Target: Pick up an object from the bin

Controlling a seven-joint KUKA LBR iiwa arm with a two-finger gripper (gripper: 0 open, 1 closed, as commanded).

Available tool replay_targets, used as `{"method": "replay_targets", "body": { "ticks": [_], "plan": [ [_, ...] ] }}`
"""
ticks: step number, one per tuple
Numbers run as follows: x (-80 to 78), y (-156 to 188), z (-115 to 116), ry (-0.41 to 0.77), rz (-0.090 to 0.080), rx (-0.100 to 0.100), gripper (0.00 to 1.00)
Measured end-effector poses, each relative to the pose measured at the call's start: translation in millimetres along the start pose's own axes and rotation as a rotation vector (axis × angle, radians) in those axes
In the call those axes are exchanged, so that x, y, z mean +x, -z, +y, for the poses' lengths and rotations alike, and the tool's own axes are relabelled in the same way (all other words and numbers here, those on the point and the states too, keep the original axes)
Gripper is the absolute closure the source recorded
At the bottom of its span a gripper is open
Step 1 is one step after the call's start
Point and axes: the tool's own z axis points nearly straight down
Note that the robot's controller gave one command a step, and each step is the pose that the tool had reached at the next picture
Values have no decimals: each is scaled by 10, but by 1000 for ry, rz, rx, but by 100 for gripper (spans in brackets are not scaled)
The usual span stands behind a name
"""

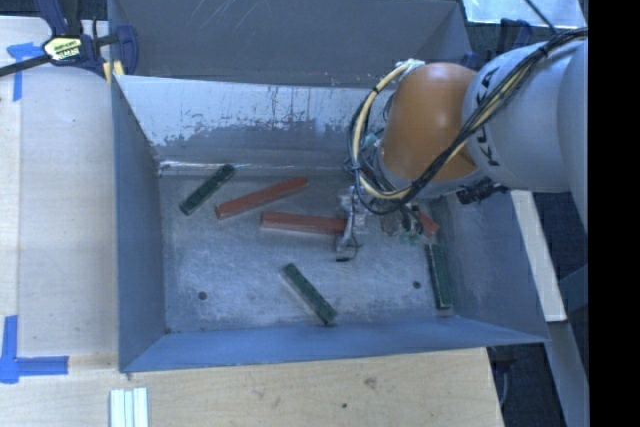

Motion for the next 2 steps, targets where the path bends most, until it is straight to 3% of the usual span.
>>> {"method": "replay_targets", "body": {
  "ticks": [2],
  "plan": [
    [14,194,-1,0,7,0,100]
  ]
}}
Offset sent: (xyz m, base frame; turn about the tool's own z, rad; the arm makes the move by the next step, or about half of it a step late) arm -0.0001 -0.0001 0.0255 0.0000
